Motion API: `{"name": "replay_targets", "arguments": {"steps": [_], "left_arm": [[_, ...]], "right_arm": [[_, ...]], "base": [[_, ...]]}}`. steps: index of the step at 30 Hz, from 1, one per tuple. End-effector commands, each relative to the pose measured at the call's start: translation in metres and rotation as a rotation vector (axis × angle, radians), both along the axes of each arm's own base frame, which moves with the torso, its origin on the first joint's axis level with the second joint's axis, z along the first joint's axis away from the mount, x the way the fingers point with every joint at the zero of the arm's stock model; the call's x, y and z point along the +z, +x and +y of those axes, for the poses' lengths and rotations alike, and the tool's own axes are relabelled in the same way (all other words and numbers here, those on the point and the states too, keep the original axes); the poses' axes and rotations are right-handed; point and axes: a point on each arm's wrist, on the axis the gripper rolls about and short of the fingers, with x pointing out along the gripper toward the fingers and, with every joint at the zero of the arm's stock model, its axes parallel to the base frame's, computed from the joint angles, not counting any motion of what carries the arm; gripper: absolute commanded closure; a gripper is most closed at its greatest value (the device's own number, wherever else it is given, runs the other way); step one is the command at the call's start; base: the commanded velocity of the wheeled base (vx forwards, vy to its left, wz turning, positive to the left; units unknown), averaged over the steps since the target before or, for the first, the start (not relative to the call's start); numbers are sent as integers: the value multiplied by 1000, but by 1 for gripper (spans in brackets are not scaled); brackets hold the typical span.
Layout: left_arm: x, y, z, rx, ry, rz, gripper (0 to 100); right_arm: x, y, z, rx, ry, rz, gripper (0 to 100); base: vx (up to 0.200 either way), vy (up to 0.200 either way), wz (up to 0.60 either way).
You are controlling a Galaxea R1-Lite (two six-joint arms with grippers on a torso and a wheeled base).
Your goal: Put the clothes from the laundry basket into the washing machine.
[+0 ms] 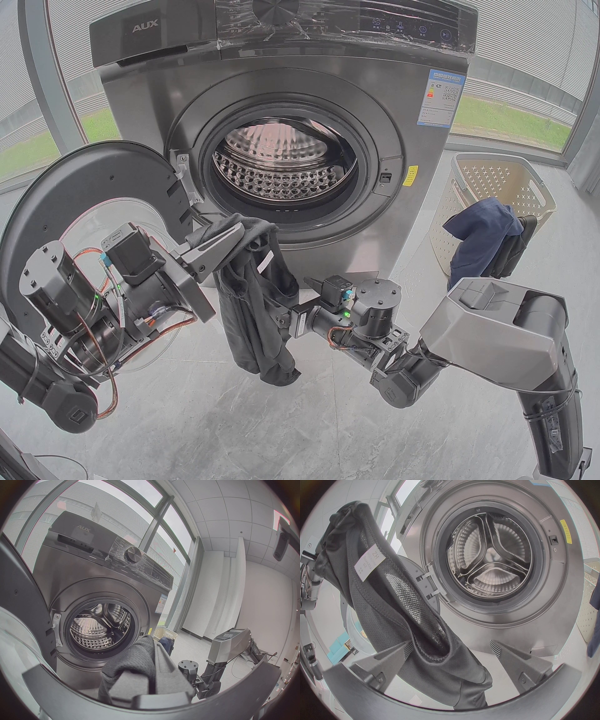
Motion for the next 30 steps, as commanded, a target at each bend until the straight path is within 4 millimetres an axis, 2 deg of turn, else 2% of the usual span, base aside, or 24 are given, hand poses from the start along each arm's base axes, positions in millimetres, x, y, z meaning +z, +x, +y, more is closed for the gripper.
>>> {"name": "replay_targets", "arguments": {"steps": [1,6,9,15,16,19,20,23,26,27,30], "left_arm": [[0,0,0,2,-2,-3,100],[0,1,0,3,-3,-1,100],[0,1,1,4,-4,-2,100],[0,1,1,6,-3,0,100],[0,1,1,6,-3,0,100],[0,2,1,8,-4,1,100],[0,2,1,8,-4,1,100],[0,3,2,13,-3,0,100],[0,3,3,15,-3,0,100],[0,3,3,15,-4,1,100],[-2,4,3,18,-1,8,100]], "right_arm": [[-3,1,-1,-6,2,-2,100],[2,-3,-8,-14,0,-2,100],[14,-8,-17,-22,0,-2,100],[53,-17,-37,-45,34,-44,100],[54,-17,-37,-45,35,-45,100],[71,-29,-50,-55,44,-56,100],[71,-29,-50,-55,44,-56,100],[88,-46,-69,-80,50,-60,100],[94,-53,-79,-92,51,-62,100],[102,-61,-89,-101,55,-65,100],[116,-76,-99,-100,80,-79,100]], "base": [[0,0,0],[0,0,0],[0,0,0],[0,0,0],[0,0,0],[0,0,0],[0,0,0],[0,0,0],[0,0,0],[0,0,0],[0,0,0]]}}
